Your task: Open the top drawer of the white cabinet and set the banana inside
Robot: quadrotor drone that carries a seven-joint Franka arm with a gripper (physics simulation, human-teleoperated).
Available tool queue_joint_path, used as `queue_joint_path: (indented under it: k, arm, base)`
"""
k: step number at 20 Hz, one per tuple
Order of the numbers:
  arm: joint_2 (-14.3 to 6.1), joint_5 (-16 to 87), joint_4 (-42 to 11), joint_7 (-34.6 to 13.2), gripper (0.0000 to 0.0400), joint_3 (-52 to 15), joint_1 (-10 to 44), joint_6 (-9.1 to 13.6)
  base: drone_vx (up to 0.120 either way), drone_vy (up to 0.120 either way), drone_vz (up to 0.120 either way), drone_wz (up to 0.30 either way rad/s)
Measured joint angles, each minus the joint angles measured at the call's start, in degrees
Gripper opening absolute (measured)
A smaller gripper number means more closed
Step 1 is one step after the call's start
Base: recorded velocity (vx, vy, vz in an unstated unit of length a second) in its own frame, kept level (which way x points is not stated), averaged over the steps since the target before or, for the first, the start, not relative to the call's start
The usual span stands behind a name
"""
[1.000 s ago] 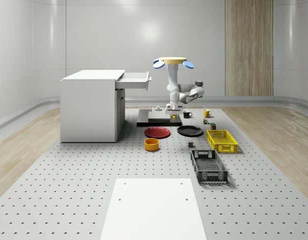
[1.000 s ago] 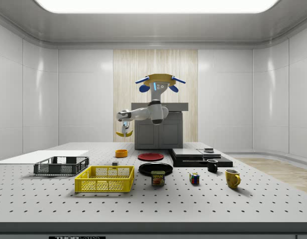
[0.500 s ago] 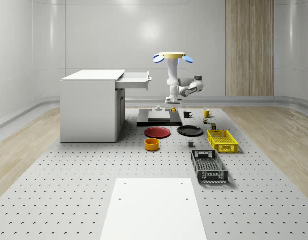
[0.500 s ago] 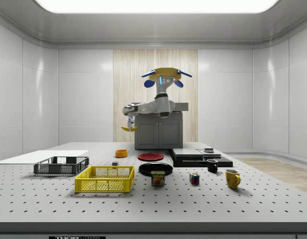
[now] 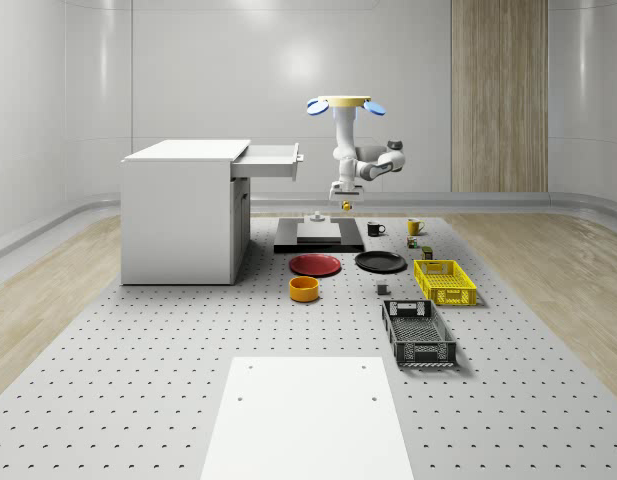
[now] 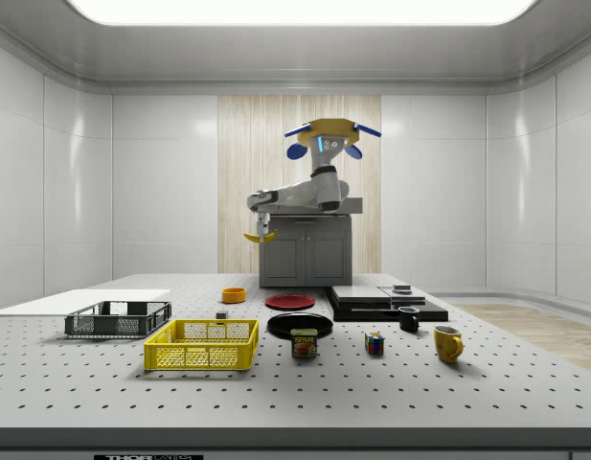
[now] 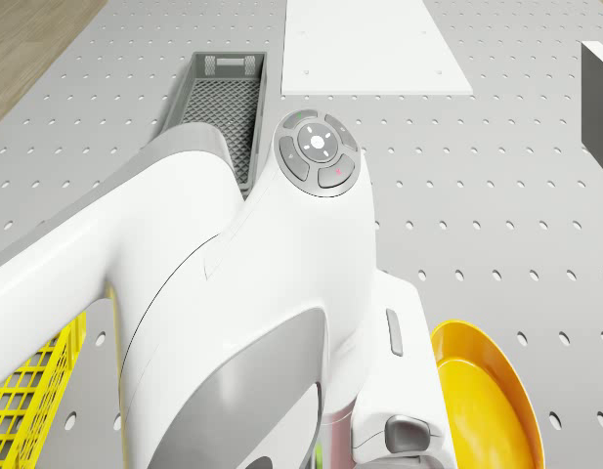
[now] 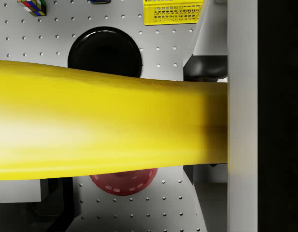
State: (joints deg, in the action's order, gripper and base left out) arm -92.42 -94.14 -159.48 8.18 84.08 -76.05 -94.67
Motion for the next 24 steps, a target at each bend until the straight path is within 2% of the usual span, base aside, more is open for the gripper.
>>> queue_joint_path:
  k: [24]
  arm:
    - [-0.2, 0.1, 0.0, 0.0, 0.02, 0.0, 0.0, -0.1]
  base:
    - [-0.12, 0.0, 0.12, 0.0]
